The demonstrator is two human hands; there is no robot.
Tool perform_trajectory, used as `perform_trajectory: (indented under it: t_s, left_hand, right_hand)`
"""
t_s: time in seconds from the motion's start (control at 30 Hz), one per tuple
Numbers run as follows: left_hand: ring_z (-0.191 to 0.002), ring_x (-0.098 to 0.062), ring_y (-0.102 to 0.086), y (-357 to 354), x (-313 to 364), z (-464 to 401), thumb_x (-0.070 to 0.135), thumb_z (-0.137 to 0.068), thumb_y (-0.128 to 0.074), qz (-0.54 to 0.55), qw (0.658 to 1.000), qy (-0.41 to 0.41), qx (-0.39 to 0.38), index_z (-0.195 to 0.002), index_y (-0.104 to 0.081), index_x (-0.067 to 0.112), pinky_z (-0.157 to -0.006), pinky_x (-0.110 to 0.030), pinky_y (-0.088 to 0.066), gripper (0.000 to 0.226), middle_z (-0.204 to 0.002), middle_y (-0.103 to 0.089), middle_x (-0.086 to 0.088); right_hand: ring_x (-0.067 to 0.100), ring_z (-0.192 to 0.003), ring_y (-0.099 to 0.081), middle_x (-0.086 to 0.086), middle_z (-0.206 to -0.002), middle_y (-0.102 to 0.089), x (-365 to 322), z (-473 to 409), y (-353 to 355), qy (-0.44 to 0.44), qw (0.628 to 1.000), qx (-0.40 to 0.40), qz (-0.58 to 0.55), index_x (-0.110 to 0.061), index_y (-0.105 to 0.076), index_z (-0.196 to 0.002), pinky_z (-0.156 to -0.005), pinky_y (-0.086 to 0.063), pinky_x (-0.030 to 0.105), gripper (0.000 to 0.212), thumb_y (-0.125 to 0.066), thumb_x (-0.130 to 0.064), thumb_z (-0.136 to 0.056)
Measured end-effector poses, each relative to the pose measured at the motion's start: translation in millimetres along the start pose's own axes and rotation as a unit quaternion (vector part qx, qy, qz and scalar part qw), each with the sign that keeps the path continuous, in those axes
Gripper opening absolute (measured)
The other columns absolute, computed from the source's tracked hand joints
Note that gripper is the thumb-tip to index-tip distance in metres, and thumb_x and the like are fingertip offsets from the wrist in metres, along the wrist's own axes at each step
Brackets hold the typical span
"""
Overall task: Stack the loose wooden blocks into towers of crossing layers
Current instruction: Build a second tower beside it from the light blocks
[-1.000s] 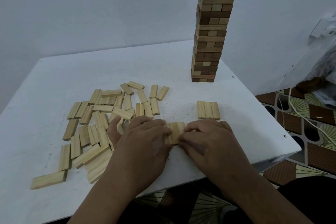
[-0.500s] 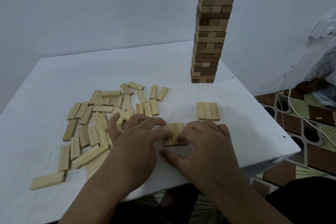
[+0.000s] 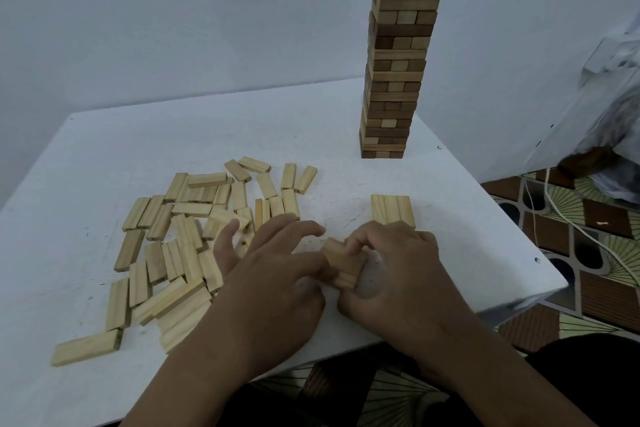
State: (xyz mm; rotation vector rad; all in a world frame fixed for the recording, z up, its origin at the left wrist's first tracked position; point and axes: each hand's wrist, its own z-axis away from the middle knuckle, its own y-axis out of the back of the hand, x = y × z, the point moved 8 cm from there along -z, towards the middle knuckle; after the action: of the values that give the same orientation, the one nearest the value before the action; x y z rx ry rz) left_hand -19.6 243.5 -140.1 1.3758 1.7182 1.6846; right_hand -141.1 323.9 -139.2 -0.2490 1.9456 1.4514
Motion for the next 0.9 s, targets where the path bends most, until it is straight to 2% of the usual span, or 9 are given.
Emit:
perform_trajectory:
  t_s: [0.1,0.23,0.37,0.47,0.57,0.63,0.7,0.73,0.9]
  left_hand:
    - [-0.137,-0.006,-0.038,-4.0,2.7,0.1,0.037,-0.071,-0.052,0.011,1.0,-0.01,-0.003,-0.082,-0.062,0.043,-0.113,-0.046,0.006,0.015,-0.127,-0.055,0.027]
    - [-0.13,-0.011,-0.049,-3.4,5.2,-0.5,0.043,-0.07,-0.055,0.033,0.999,-0.022,0.0,-0.079,-0.066,0.043,-0.113,-0.028,0.01,0.014,-0.117,-0.062,0.025]
    - [-0.13,-0.006,-0.047,-1.8,4.3,-0.6,0.047,-0.071,-0.054,0.035,0.999,-0.017,0.005,-0.08,-0.067,0.044,-0.113,-0.028,0.011,0.016,-0.114,-0.061,0.029]
    - [-0.13,-0.001,-0.045,-1.7,4.4,0.7,0.048,-0.072,-0.053,0.027,0.999,-0.016,0.0,-0.081,-0.067,0.045,-0.112,-0.028,0.013,0.016,-0.114,-0.061,0.031]
    - [-0.128,0.006,-0.04,-1.2,4.0,1.7,0.05,-0.074,-0.053,0.031,0.999,-0.014,-0.001,-0.084,-0.067,0.045,-0.113,-0.032,0.01,0.018,-0.114,-0.059,0.034]
    - [-0.123,0.002,-0.044,-0.2,5.7,1.2,0.048,-0.074,-0.054,0.048,0.999,-0.021,-0.003,-0.084,-0.068,0.045,-0.111,-0.023,0.002,0.017,-0.114,-0.06,0.032]
    - [-0.116,-0.008,-0.046,0.1,6.6,0.7,0.043,-0.075,-0.059,0.061,0.998,-0.024,-0.007,-0.085,-0.07,0.044,-0.1,-0.007,-0.007,0.014,-0.115,-0.061,0.028]
    - [-0.113,-0.01,-0.046,0.6,7.1,0.9,0.041,-0.074,-0.062,0.058,0.998,-0.025,-0.006,-0.085,-0.07,0.045,-0.097,-0.004,-0.01,0.013,-0.114,-0.061,0.026]
    - [-0.102,-0.009,-0.049,3.2,8.7,0.7,0.038,-0.069,-0.067,0.027,0.999,-0.026,0.003,-0.083,-0.069,0.047,-0.094,-0.001,-0.005,0.017,-0.106,-0.061,0.024]
  right_hand:
    - [0.009,-0.11,-0.037,-0.018,-0.111,-0.053,9.1,0.2,-2.0,-0.018,0.997,-0.061,-0.043,-0.044,-0.044,-0.099,-0.076,-0.032,0.014,0.048,-0.072,-0.041,-0.061]
    - [0.007,-0.114,-0.039,-0.023,-0.114,-0.054,9.5,-1.1,-0.1,0.012,0.995,-0.086,-0.053,-0.045,-0.043,-0.098,-0.086,-0.031,0.017,0.046,-0.071,-0.034,-0.064]
    - [0.002,-0.116,-0.039,-0.025,-0.114,-0.055,6.4,-0.3,1.3,0.033,0.994,-0.091,-0.057,-0.045,-0.044,-0.1,-0.093,-0.03,0.021,0.043,-0.069,-0.032,-0.067]
    - [-0.009,-0.112,-0.03,-0.027,-0.112,-0.047,7.9,0.3,3.9,0.038,0.994,-0.093,-0.032,-0.049,-0.042,-0.107,-0.09,-0.031,0.02,0.049,-0.07,-0.035,-0.07]
    - [-0.004,-0.106,-0.031,-0.026,-0.108,-0.043,13.1,0.2,9.1,0.035,0.996,-0.087,-0.004,-0.051,-0.042,-0.11,-0.083,-0.031,0.02,0.052,-0.07,-0.042,-0.067]
    - [0.0,-0.104,-0.032,-0.024,-0.106,-0.045,15.3,0.3,10.1,0.028,0.996,-0.086,-0.008,-0.05,-0.044,-0.108,-0.08,-0.032,0.02,0.049,-0.071,-0.042,-0.067]
    - [0.002,-0.105,-0.033,-0.024,-0.105,-0.046,15.6,0.3,9.9,0.022,0.996,-0.084,-0.016,-0.048,-0.046,-0.107,-0.077,-0.032,0.018,0.048,-0.072,-0.04,-0.068]
    - [0.003,-0.105,-0.034,-0.023,-0.105,-0.046,15.3,0.3,10.2,0.021,0.996,-0.082,-0.02,-0.048,-0.046,-0.106,-0.076,-0.033,0.018,0.048,-0.073,-0.039,-0.068]
    - [0.006,-0.107,-0.036,-0.019,-0.108,-0.051,17.1,-1.2,9.2,0.018,0.996,-0.085,-0.029,-0.048,-0.044,-0.104,-0.075,-0.034,0.017,0.049,-0.074,-0.039,-0.067]
